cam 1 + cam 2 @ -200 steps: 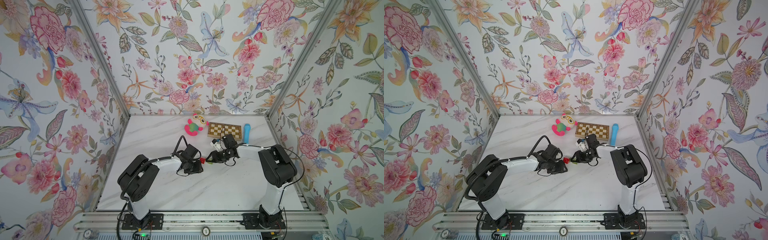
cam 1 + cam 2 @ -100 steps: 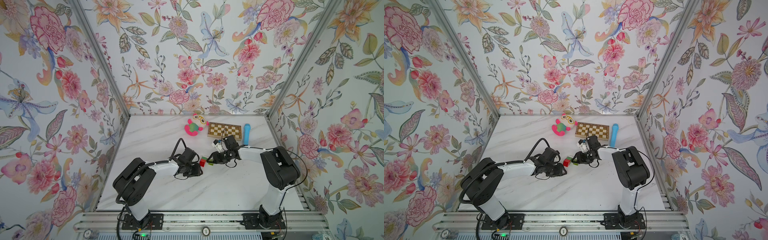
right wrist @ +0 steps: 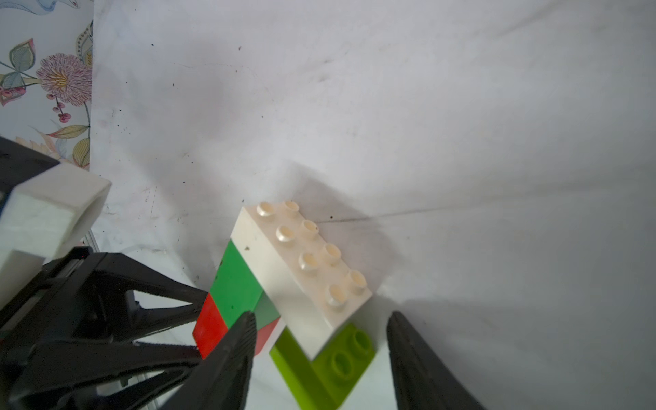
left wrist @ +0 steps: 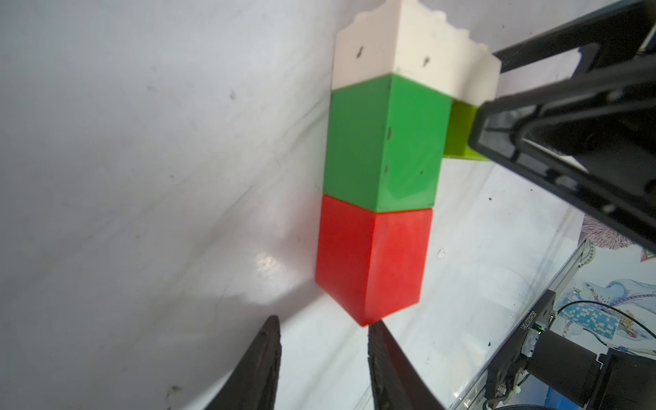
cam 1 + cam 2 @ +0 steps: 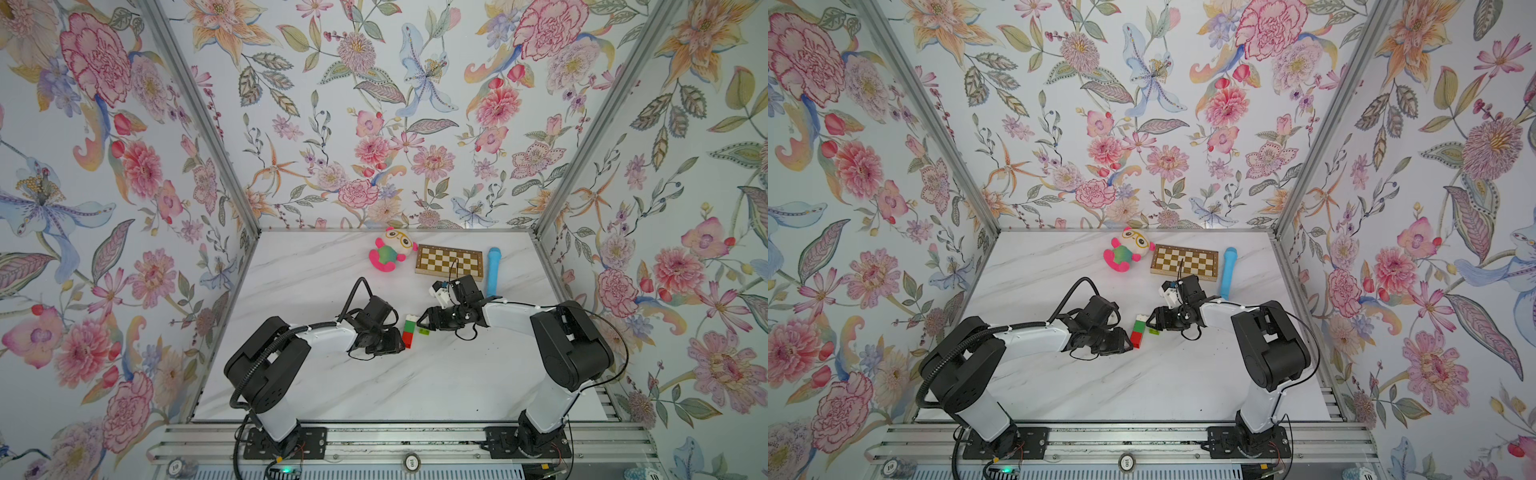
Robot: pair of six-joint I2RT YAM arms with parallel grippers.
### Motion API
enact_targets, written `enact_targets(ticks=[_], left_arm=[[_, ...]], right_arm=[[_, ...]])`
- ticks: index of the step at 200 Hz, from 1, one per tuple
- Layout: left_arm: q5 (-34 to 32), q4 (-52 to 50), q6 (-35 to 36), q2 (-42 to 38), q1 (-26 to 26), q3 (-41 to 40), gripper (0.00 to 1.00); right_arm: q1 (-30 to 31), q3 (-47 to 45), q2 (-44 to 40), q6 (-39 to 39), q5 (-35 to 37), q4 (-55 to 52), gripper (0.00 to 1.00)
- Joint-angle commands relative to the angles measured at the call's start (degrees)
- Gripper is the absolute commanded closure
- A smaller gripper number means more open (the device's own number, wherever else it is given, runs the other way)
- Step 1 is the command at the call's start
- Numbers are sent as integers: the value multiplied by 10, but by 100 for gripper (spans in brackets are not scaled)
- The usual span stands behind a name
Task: Assemble the letter r with lego
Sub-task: Adjust the lego brick at the center of the board.
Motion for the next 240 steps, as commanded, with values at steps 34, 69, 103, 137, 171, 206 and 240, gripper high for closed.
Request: enact_targets(ticks=[34,69,103,137,171,206,240], left_arm=[[-26,-140,42,-20,-7,17,56],[-54,-188,81,-71,15,45,51],[-88,-168,107,-159,75,33,38],[-116,-155,135,-212,112,44,28],[-116,-149,154,-223,142,48,27],[-95,-142,167,-216,163,46,27],[-84,-146,187,-210,173,53,24]], right_arm=[[0,12,-98,1,11,-78,26],[9,-18,-184,25,40,-127,35],[34,-74,-203,58,62,-119,49],[56,-113,-178,94,64,-64,59],[70,-118,-140,117,71,-26,63],[74,-94,-99,124,79,-14,63],[73,-71,-65,121,86,-13,63]])
